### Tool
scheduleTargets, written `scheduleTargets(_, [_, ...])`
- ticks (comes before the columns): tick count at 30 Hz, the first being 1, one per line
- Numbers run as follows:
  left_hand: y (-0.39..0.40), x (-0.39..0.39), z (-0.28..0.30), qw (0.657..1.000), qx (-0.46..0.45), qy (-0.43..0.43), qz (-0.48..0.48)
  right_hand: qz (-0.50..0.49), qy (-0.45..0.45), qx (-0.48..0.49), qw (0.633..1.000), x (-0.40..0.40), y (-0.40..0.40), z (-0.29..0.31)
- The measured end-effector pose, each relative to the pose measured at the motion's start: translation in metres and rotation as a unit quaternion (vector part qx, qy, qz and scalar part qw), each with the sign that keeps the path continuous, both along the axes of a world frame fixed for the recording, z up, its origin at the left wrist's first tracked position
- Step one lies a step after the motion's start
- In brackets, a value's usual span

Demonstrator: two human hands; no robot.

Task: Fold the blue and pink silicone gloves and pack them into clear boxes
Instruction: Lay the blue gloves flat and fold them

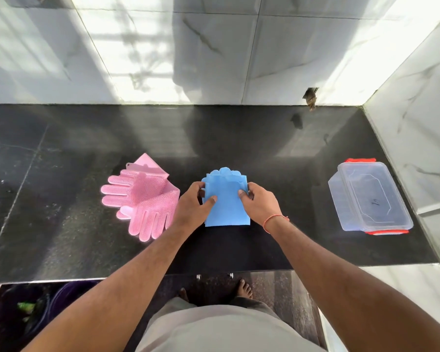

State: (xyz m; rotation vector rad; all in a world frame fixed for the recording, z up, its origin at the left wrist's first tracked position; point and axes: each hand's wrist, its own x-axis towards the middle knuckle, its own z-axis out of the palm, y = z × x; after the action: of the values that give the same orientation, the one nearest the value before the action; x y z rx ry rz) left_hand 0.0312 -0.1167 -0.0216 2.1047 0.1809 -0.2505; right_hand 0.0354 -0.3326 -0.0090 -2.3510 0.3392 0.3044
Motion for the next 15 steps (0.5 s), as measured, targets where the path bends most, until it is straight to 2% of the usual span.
scheduleTargets(5, [-0.004,-0.002,-0.004,0.992,0.103,-0.069,0.020,-0.008,0.007,-0.010,1.000,0.005,0.002,-0.006])
scheduleTargets(8, [-0.005,-0.005,-0.007,0.989,0.130,-0.068,0.030,0.001,0.008,-0.021,1.000,0.007,0.004,-0.006])
scheduleTargets(11, [-0.004,-0.011,-0.009,0.985,0.151,-0.079,0.032,0.028,-0.041,-0.095,0.994,0.000,0.004,-0.004])
scheduleTargets(13, [-0.003,-0.015,-0.010,0.970,0.192,-0.146,-0.005,0.065,-0.108,-0.167,0.978,-0.007,0.004,-0.006])
scheduleTargets(15, [-0.006,-0.015,-0.011,0.938,0.252,-0.226,-0.078,0.133,-0.133,-0.204,0.961,-0.013,0.005,-0.009])
